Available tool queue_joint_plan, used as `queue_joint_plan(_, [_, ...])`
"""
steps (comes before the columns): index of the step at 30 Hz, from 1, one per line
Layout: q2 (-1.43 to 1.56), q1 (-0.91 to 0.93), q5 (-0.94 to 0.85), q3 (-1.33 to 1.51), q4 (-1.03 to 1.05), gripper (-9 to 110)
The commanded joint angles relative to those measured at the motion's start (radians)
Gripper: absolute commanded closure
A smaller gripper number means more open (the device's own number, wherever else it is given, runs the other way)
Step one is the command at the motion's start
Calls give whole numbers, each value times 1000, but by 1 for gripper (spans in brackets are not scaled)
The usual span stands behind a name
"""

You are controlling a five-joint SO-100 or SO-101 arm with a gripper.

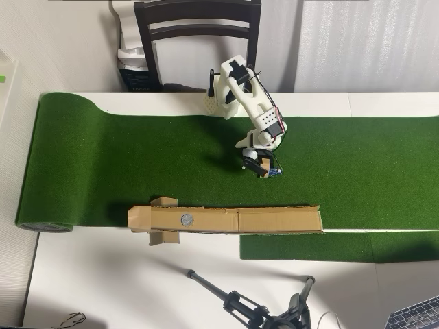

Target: Pick up the golf ball and place it on the gray mark at the back.

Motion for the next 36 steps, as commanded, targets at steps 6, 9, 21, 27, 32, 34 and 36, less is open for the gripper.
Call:
queue_joint_plan(6, [17,2,11,-86,-26,63])
queue_joint_plan(9, [17,3,11,-107,-31,63])
queue_joint_plan(21, [17,-3,74,-132,-31,63])
queue_joint_plan(27, [15,2,74,-129,-31,63])
queue_joint_plan(32, [-2,5,77,-133,-34,63])
queue_joint_plan(34, [-26,18,77,-152,-51,63])
queue_joint_plan(36, [-52,32,75,-170,-54,63])
